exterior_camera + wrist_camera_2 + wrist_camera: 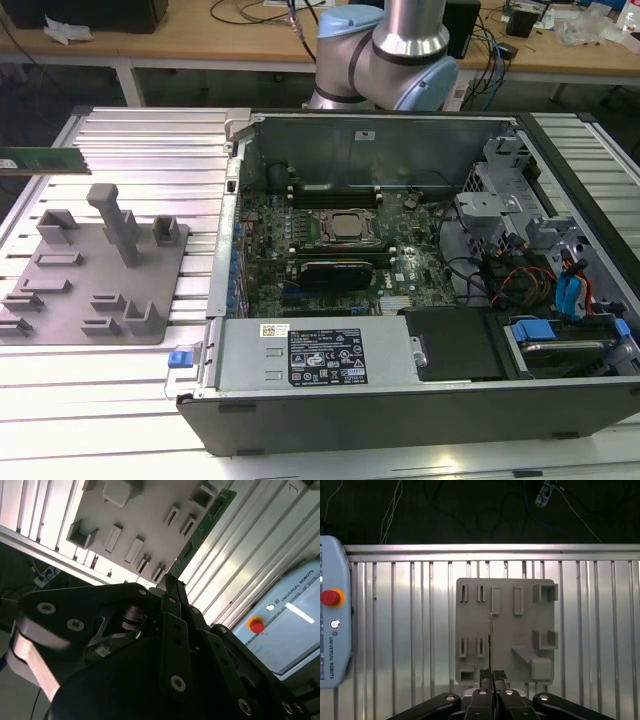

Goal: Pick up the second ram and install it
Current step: 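Pick up the second ram and move it above second insertion slot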

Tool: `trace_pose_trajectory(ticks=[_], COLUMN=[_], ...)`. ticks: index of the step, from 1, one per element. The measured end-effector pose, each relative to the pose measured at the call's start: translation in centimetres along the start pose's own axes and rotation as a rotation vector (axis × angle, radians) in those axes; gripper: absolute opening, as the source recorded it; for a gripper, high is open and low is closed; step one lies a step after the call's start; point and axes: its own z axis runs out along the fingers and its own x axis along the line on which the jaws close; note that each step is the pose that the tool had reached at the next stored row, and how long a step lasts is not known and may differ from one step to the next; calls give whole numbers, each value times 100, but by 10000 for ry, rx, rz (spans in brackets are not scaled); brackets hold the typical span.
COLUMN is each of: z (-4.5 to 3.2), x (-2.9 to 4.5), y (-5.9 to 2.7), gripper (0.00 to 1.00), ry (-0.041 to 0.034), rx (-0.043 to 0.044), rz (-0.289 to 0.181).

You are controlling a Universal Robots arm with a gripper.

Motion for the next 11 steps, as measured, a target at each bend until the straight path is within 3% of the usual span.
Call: trace_pose_trajectory(ticks=[5,9,11], z=[-10,-21,-23], x=[-3,-7,-7], y=[-212,-471,-521], gripper=[9,9,9], ry=[0,0,-1], rx=[-3,-5,-5], rz=[-1,-1,0])
